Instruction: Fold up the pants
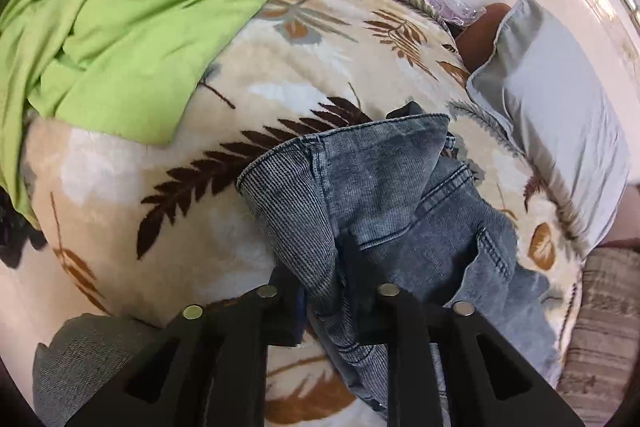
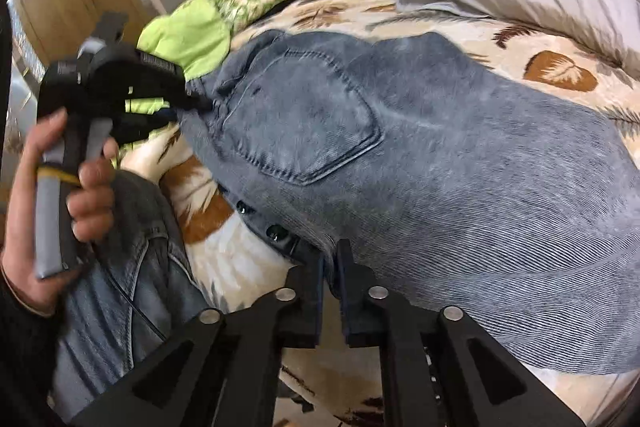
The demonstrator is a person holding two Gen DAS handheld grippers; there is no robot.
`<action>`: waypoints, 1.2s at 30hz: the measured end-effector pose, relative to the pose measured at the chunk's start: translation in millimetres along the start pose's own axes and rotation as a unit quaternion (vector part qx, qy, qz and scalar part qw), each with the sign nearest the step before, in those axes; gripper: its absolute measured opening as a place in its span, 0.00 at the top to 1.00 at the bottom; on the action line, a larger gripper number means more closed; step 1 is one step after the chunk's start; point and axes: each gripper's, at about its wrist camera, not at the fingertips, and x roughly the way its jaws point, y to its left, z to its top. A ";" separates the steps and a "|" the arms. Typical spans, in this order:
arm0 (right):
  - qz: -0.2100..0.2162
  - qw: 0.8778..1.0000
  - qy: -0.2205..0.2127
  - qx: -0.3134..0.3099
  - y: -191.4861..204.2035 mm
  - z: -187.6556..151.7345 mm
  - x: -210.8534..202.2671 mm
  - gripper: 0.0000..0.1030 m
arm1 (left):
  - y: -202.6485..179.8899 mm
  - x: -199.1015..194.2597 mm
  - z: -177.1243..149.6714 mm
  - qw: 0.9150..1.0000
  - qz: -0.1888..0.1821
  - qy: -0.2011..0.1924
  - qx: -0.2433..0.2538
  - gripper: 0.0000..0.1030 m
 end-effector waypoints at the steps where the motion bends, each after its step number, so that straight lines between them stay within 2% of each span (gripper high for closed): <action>1: 0.004 1.000 0.010 0.009 -5.0 -1.9 4.5 0.76 | -1.1 -3.4 -1.5 1.000 0.004 0.000 0.004 0.72; 3: 0.019 0.999 0.019 0.029 -11.3 -5.4 9.6 0.74 | -2.1 -13.1 -3.6 1.000 -0.006 -0.008 0.005 0.70; 4: 0.031 0.999 0.010 0.035 -12.4 -3.7 3.5 0.69 | -2.6 -24.6 -6.2 0.999 -0.021 -0.026 0.002 0.65; 5: 0.044 0.998 -0.003 0.036 -11.4 -1.3 -4.3 0.54 | -2.1 -33.9 -9.7 0.999 -0.026 -0.038 0.000 0.57; 6: 0.056 0.997 -0.025 0.039 -12.0 3.3 -15.5 0.45 | -1.5 -39.9 -9.6 0.998 -0.029 -0.047 -0.001 0.54; 7: 0.060 0.996 -0.043 0.047 -14.6 7.4 -24.9 0.31 | -0.3 -50.8 -12.7 0.997 -0.037 -0.065 -0.003 0.53; 10: 0.072 0.993 -0.064 0.074 -25.8 16.9 -38.0 0.30 | 0.5 -69.9 -19.0 0.995 -0.041 -0.092 0.009 0.46; 13: 0.072 0.990 -0.072 0.093 -34.1 22.2 -41.0 0.30 | -21.7 -76.7 -13.1 0.993 -0.050 -0.085 0.058 0.42; 15: 0.081 0.990 -0.063 0.102 -37.6 29.5 -34.1 0.30 | -45.9 -72.4 -3.4 0.991 -0.038 -0.072 0.102 0.40; 18: 0.097 0.989 -0.056 0.092 -32.8 50.3 -23.8 0.32 | -83.2 -53.9 20.7 0.984 -0.011 -0.063 0.167 0.40; 19: 0.097 0.990 -0.052 0.091 -29.9 60.6 -18.4 0.34 | -97.4 -42.6 32.1 0.980 0.012 -0.058 0.192 0.41; 22: 0.081 0.992 -0.032 0.091 -22.4 95.7 3.6 0.53 | -120.6 -17.4 54.5 0.972 0.041 -0.053 0.226 0.41; 25: 0.069 0.993 -0.020 0.098 -21.1 127.3 26.2 0.54 | -141.5 19.5 61.9 0.960 0.057 0.001 0.273 0.41; 27: 0.061 0.993 -0.015 0.101 -21.3 147.3 44.0 0.54 | -147.6 40.8 59.7 0.951 0.077 0.025 0.298 0.50; 28: 0.055 0.993 -0.013 0.103 -21.5 155.2 52.0 0.54 | -145.0 51.1 58.9 0.950 0.085 0.031 0.299 0.66; 29: 0.054 0.993 -0.004 0.106 -21.8 164.0 64.6 0.55 | -139.1 55.0 58.4 0.954 0.076 0.036 0.288 0.74; 30: 0.053 0.993 0.004 0.109 -22.8 166.9 71.4 0.57 | -136.9 59.2 63.5 0.958 0.068 0.038 0.277 0.75; 31: 0.051 0.992 0.016 0.115 -22.8 169.3 81.6 0.60 | -130.4 59.6 66.0 0.963 0.054 0.033 0.261 0.81; 32: 0.050 0.992 0.028 0.115 -21.5 169.4 90.6 0.61 | -121.7 56.5 70.4 0.969 0.040 0.029 0.243 0.93; 33: 0.043 0.992 0.037 0.112 -19.1 168.8 97.9 0.62 | -112.7 56.0 78.5 0.973 0.034 0.028 0.226 0.93; 34: 0.027 0.993 0.041 0.110 -17.8 165.5 103.4 0.68 | -95.7 49.1 89.7 0.985 -0.009 0.032 0.171 0.93; 35: 0.017 0.993 0.042 0.113 -18.3 161.4 107.0 0.71 | -81.2 45.9 99.3 0.990 -0.047 0.040 0.128 0.94; 36: 0.010 0.992 0.045 0.118 -19.7 157.2 109.9 0.73 | -64.1 43.3 107.3 0.992 -0.068 0.040 0.098 0.95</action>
